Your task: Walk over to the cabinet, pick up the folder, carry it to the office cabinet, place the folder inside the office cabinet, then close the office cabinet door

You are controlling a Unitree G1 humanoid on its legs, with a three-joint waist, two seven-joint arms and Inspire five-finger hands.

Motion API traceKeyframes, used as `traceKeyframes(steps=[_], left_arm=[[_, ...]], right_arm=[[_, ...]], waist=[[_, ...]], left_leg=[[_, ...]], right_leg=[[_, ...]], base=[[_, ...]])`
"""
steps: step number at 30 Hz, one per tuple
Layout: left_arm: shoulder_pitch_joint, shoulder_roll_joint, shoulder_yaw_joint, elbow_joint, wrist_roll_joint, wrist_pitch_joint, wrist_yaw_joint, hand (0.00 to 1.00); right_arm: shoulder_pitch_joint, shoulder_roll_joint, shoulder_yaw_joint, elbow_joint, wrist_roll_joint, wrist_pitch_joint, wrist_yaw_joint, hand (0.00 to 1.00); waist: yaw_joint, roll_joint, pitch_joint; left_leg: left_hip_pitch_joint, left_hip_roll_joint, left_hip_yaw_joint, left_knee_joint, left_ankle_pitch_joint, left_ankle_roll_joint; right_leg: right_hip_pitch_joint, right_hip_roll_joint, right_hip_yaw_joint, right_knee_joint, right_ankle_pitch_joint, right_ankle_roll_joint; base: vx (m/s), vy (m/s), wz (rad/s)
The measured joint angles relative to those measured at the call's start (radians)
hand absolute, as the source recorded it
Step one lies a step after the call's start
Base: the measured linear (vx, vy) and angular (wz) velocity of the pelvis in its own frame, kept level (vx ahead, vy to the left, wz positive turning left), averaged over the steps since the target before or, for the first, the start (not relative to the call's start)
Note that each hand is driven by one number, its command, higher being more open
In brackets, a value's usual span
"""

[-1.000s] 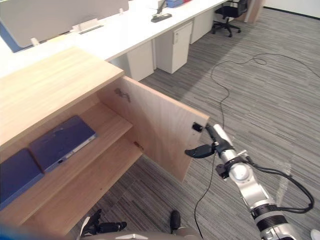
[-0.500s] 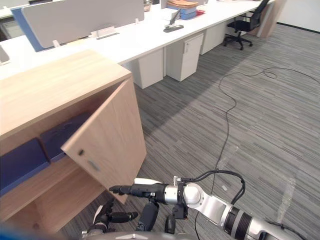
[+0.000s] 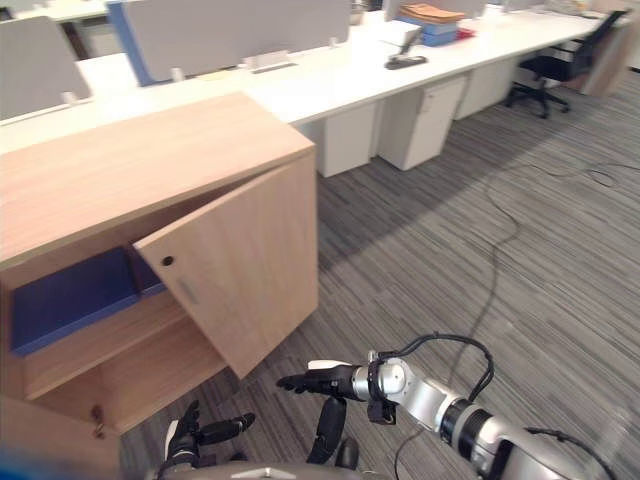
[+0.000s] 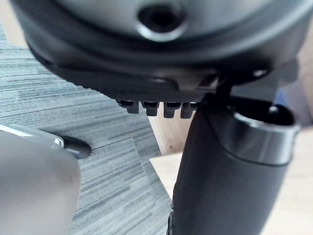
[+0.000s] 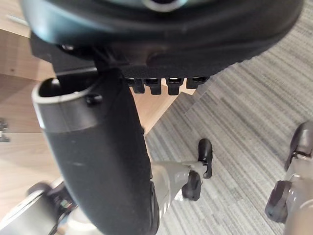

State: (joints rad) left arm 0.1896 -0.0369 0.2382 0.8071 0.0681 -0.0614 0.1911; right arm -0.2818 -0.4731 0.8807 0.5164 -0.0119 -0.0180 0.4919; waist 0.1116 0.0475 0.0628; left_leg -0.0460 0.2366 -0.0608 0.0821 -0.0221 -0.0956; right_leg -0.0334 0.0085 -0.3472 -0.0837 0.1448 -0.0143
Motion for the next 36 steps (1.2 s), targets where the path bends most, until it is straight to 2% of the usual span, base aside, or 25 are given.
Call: traceKeyframes(steps=[2,4,5,6,7,8,10,11,13,14,16,20,21,22,23,24,25,26,27,29,31,32,33,34,36], left_arm=[[-0.001,-0.018,-0.017,0.0,0.001,0.0,0.01,1.0],[-0.004,-0.022,-0.08,0.0,0.008,-0.001,0.016,1.0],[-0.003,-0.02,-0.119,0.0,0.028,-0.001,0.028,1.0],[-0.005,-0.008,-0.136,-0.001,0.044,0.0,0.032,1.0],[-0.01,0.011,-0.166,-0.002,0.063,-0.001,0.047,1.0],[-0.017,0.027,-0.181,-0.006,0.1,-0.001,0.061,1.0],[-0.031,0.062,-0.204,-0.022,0.179,-0.003,0.072,1.0],[-0.044,0.091,-0.227,-0.017,0.221,-0.003,0.076,1.0],[-0.032,0.1,-0.232,-0.015,0.239,-0.004,0.088,1.0],[-0.029,0.109,-0.227,0.002,0.238,-0.002,0.096,1.0],[-0.014,0.11,-0.214,0.018,0.232,-0.002,0.099,1.0],[-0.011,0.133,-0.182,0.094,0.138,-0.003,0.085,1.0],[-0.012,0.135,-0.18,0.096,0.115,-0.003,0.084,1.0],[-0.02,0.135,-0.18,0.096,0.099,-0.003,0.084,1.0],[-0.029,0.142,-0.181,0.096,0.077,-0.003,0.085,1.0],[-0.051,0.147,-0.181,0.093,0.056,-0.004,0.096,1.0],[-0.06,0.148,-0.182,0.092,0.055,-0.004,0.1,1.0],[-0.052,0.145,-0.183,0.09,0.05,-0.004,0.104,1.0],[-0.035,0.14,-0.187,0.092,0.05,-0.004,0.108,1.0],[-0.037,0.138,-0.203,0.1,0.049,-0.004,0.106,1.0],[-0.06,0.153,-0.23,0.095,0.042,-0.014,0.093,1.0],[-0.067,0.158,-0.235,0.096,0.039,-0.018,0.084,1.0],[-0.074,0.162,-0.238,0.103,0.038,-0.017,0.08,1.0],[-0.084,0.167,-0.252,0.108,0.021,-0.016,0.067,1.0],[-0.064,0.154,-0.254,0.104,-0.011,-0.015,0.046,1.0]], right_arm=[[0.026,0.071,-0.074,0.13,-0.099,0.003,-0.071,1.0],[0.063,0.149,-0.185,0.28,-0.179,0.003,-0.137,1.0],[0.103,0.211,-0.282,0.377,-0.264,0.005,-0.207,1.0],[0.118,0.242,-0.331,0.417,-0.293,0.005,-0.241,1.0],[0.128,0.292,-0.416,0.487,-0.322,0.005,-0.286,1.0],[0.131,0.327,-0.473,0.529,-0.341,0.005,-0.338,1.0],[0.136,0.368,-0.543,0.572,-0.395,0.004,-0.424,1.0],[0.145,0.39,-0.587,0.597,-0.421,0.001,-0.477,1.0],[0.157,0.406,-0.637,0.639,-0.416,0.004,-0.517,1.0],[0.176,0.426,-0.693,0.662,-0.372,0.005,-0.545,1.0],[0.226,0.437,-0.784,0.688,-0.291,0.007,-0.581,1.0],[0.228,0.44,-0.853,0.705,-0.177,0.006,-0.606,1.0],[0.229,0.441,-0.886,0.703,-0.167,0.001,-0.611,1.0],[0.229,0.442,-0.909,0.702,-0.155,-0.003,-0.612,1.0],[0.229,0.442,-0.945,0.684,-0.135,-0.004,-0.614,1.0],[0.239,0.432,-0.949,0.674,-0.127,-0.007,-0.625,1.0],[0.242,0.422,-0.951,0.676,-0.115,-0.009,-0.628,1.0],[0.246,0.415,-0.987,0.676,-0.083,0.004,-0.629,1.0],[0.253,0.405,-0.99,0.673,-0.06,0.002,-0.632,1.0],[0.253,0.394,-1.024,0.657,-0.025,-0.002,-0.632,1.0],[0.256,0.401,-1.09,0.661,-0.003,-0.001,-0.633,1.0],[0.257,0.408,-1.103,0.665,0.017,-0.004,-0.634,1.0],[0.259,0.414,-1.112,0.667,0.021,-0.006,-0.633,1.0],[0.265,0.43,-1.147,0.673,0.037,-0.009,-0.632,1.0],[0.266,0.417,-1.178,0.674,0.059,-0.009,-0.626,1.0]], waist=[[0.013,0.021,-0.005],[0.014,0.039,-0.001],[0.005,0.03,-0.017],[0.002,0.017,-0.028],[0.0,0.009,-0.033],[-0.009,0.006,-0.032],[-0.012,-0.013,-0.023],[-0.016,-0.018,-0.009],[-0.002,-0.003,-0.005],[-0.005,-0.005,-0.003],[-0.013,-0.006,0.0],[-0.01,-0.031,0.041],[-0.012,-0.032,0.052],[-0.014,-0.031,0.063],[-0.018,-0.034,0.077],[-0.029,-0.055,0.091],[-0.029,-0.052,0.101],[-0.029,-0.04,0.101],[-0.031,-0.026,0.094],[-0.046,0.01,0.098],[-0.061,-0.001,0.107],[-0.064,-0.009,0.106],[-0.071,-0.021,0.104],[-0.079,-0.033,0.103],[-0.078,-0.004,0.093]], left_leg=[[-0.028,-0.048,-0.07,0.03,0.0,0.02],[-0.052,-0.12,-0.183,0.085,-0.001,0.026],[-0.076,-0.195,-0.283,0.105,0.001,0.022],[-0.089,-0.23,-0.327,0.112,0.007,0.025],[-0.106,-0.284,-0.413,0.117,0.019,0.03],[-0.133,-0.326,-0.512,0.117,0.032,0.02],[-0.169,-0.377,-0.642,0.112,0.039,0.012],[-0.18,-0.397,-0.713,0.099,0.041,0.014],[-0.172,-0.369,-0.773,0.053,0.051,-0.002],[-0.189,-0.377,-0.755,0.122,0.056,-0.048],[-0.186,-0.356,-0.698,0.2,-0.008,-0.047],[-0.163,-0.32,-0.695,0.167,0.016,-0.059],[-0.163,-0.315,-0.682,0.158,0.025,-0.057],[-0.17,-0.299,-0.641,0.147,0.018,-0.027],[-0.211,-0.243,-0.468,0.144,-0.019,0.062],[-0.282,-0.199,-0.27,0.221,-0.045,0.095],[-0.323,-0.172,-0.13,0.335,-0.047,0.096],[-0.355,-0.124,0.079,0.54,-0.071,0.099],[-0.32,-0.077,0.236,0.647,-0.137,0.107],[-0.281,-0.036,0.402,0.634,-0.216,0.129],[-0.261,-0.101,0.403,0.516,-0.209,0.142],[-0.234,-0.17,0.361,0.398,-0.183,0.178],[-0.22,-0.207,0.344,0.345,-0.165,0.176],[-0.18,-0.247,0.353,0.269,-0.153,0.157],[-0.161,-0.199,0.414,0.302,-0.193,0.153]], right_leg=[[0.004,-0.057,-0.066,0.063,-0.038,0.03],[-0.005,-0.157,-0.156,0.26,-0.149,0.081],[-0.033,-0.242,-0.14,0.426,-0.228,0.071],[-0.06,-0.264,-0.068,0.487,-0.259,0.052],[-0.1,-0.261,0.139,0.557,-0.301,0.042],[-0.106,-0.21,0.355,0.567,-0.357,0.069],[-0.083,-0.145,0.551,0.511,-0.405,0.122],[-0.043,-0.14,0.547,0.448,-0.432,0.164],[-0.002,-0.125,0.443,0.403,-0.417,0.133],[0.029,-0.131,0.375,0.381,-0.414,0.119],[0.082,-0.111,0.293,0.352,-0.414,0.111],[0.146,-0.064,0.278,0.271,-0.378,0.087],[0.155,-0.059,0.267,0.267,-0.377,0.084],[0.159,-0.058,0.253,0.264,-0.377,0.078],[0.16,-0.056,0.214,0.25,-0.375,0.058],[0.16,-0.079,0.164,0.24,-0.369,0.056],[0.16,-0.087,0.14,0.244,-0.368,0.059],[0.161,-0.1,0.112,0.246,-0.364,0.067],[0.164,-0.108,0.091,0.245,-0.361,0.074],[0.166,-0.101,0.019,0.265,-0.368,0.086],[0.143,-0.116,-0.025,0.295,-0.392,0.07],[0.145,-0.1,-0.04,0.22,-0.395,0.057],[0.152,-0.104,-0.046,0.197,-0.363,0.055],[0.185,-0.146,-0.105,0.178,-0.339,0.082],[0.211,-0.153,-0.173,0.198,-0.339,0.085]], base=[[0.03,0.219,1.36],[0.06,0.256,1.95],[0.09,0.158,2.05],[0.13,0.142,2.54],[0.16,0.034,2.54],[0.15,-0.037,2.52],[0.1,-0.207,2.53],[0.03,-0.251,2.41],[-0.05,-0.267,1.68],[-0.06,-0.263,1.58],[-0.01,-0.141,1.13],[0.01,-0.052,0.17],[-0.04,-0.034,0.25],[-0.08,-0.027,0.5],[-0.13,-0.065,0.88],[-0.11,-0.063,1.0],[-0.03,-0.059,0.96],[0.11,0.009,0.66],[0.16,0.027,0.59],[0.17,0.051,1.17],[0.08,0.025,1.76],[-0.02,-0.024,1.43],[0.0,-0.05,1.83],[0.05,-0.023,1.42],[0.14,0.03,0.96]])
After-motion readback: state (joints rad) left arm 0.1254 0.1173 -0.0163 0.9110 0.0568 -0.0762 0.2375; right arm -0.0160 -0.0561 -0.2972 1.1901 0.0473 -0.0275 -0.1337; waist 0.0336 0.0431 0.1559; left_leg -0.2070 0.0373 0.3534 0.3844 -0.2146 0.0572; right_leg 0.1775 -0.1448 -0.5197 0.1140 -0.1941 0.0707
